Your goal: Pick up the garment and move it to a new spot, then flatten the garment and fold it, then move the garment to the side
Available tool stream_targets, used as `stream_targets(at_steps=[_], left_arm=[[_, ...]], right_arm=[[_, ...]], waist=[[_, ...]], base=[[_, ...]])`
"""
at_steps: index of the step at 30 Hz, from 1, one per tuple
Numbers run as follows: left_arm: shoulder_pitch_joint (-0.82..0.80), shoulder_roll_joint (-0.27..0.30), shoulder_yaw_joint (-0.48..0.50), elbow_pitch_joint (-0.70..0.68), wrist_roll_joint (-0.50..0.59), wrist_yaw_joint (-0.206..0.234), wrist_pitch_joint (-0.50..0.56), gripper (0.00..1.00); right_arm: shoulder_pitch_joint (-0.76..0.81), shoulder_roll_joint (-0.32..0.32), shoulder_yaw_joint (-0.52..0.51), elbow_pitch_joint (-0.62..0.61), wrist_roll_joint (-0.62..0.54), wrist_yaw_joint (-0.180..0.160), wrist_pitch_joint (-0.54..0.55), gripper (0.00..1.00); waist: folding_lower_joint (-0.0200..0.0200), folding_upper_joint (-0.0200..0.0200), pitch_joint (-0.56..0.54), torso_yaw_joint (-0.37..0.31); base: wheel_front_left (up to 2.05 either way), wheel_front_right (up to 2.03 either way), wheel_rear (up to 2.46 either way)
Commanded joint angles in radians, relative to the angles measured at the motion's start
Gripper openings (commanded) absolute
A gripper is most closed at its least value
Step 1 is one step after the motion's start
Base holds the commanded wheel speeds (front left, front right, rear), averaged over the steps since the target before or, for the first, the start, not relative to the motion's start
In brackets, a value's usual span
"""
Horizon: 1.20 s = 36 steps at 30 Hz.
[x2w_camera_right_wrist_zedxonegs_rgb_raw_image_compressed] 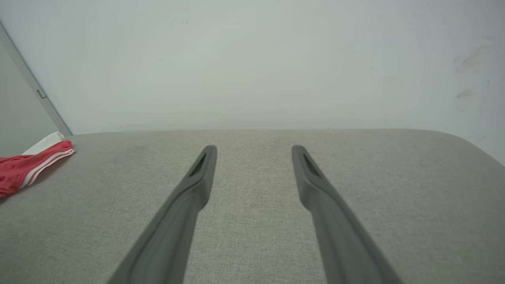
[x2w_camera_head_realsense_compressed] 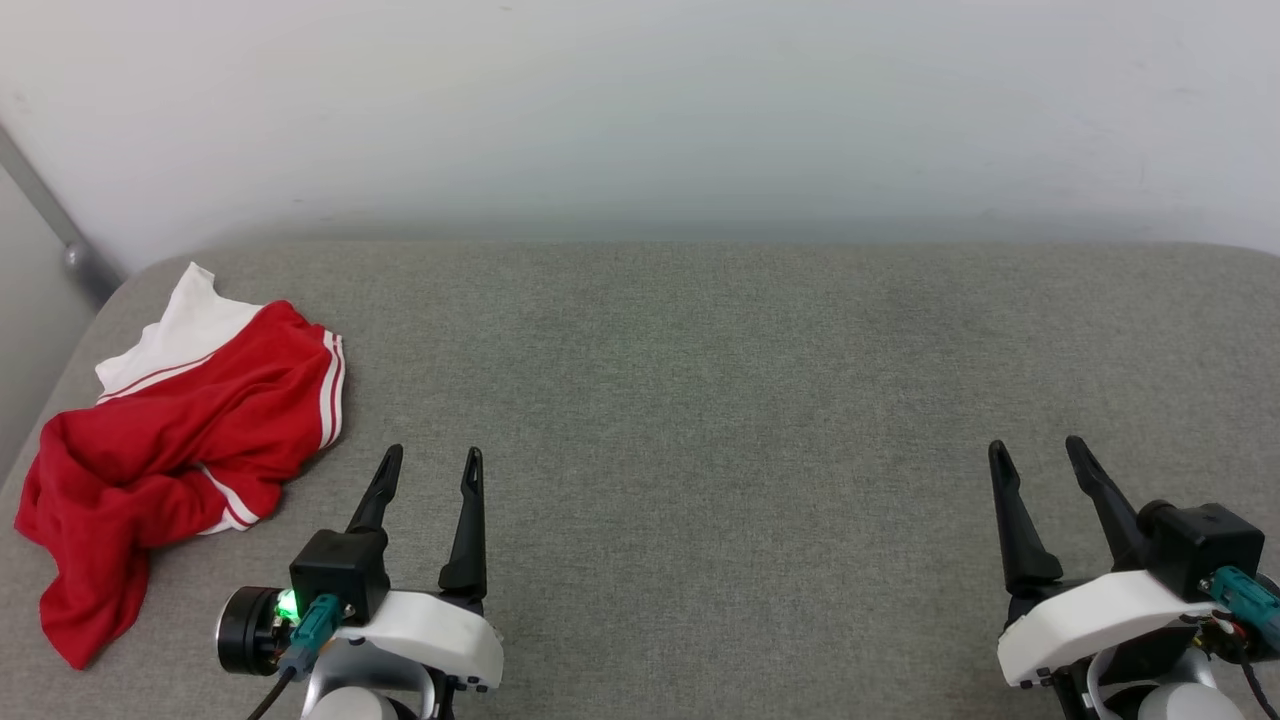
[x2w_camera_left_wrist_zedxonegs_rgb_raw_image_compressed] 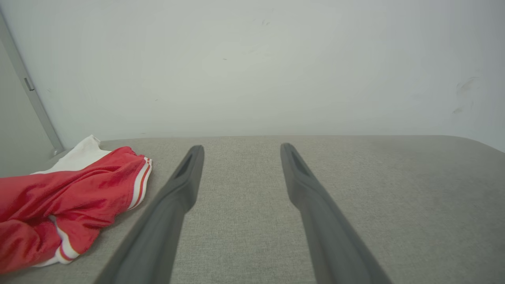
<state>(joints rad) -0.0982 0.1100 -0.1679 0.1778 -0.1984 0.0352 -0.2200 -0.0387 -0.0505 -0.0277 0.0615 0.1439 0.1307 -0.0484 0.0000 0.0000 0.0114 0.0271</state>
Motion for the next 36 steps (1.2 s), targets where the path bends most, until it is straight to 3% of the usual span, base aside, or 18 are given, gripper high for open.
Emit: stream_targets(at_steps=[1, 22, 36], left_arm=[[-0.012, 0.002, -0.003, -0.002, 0.017, 0.002, -0.007, 1.00], [-0.005, -0.023, 0.018, 0.032, 0.118, -0.005, -0.047, 1.00], [-0.014, -0.039, 0.037, 0.052, 0.097, -0.024, -0.046, 1.00]], right_arm=[[0.005, 0.000, 0.001, -0.008, -0.017, 0.000, -0.006, 1.00], [0.003, 0.000, -0.007, 0.026, -0.088, 0.000, -0.052, 1.00], [-0.003, 0.000, -0.023, 0.048, -0.084, 0.000, -0.061, 1.00]], waist=[[0.0000, 0.0000, 0.000, 0.000], [0.0000, 0.0000, -0.004, 0.007], [0.0000, 0.0000, -0.004, 0.043]], base=[[0.00, 0.00, 0.00], [0.00, 0.00, 0.00], [0.00, 0.00, 0.00]])
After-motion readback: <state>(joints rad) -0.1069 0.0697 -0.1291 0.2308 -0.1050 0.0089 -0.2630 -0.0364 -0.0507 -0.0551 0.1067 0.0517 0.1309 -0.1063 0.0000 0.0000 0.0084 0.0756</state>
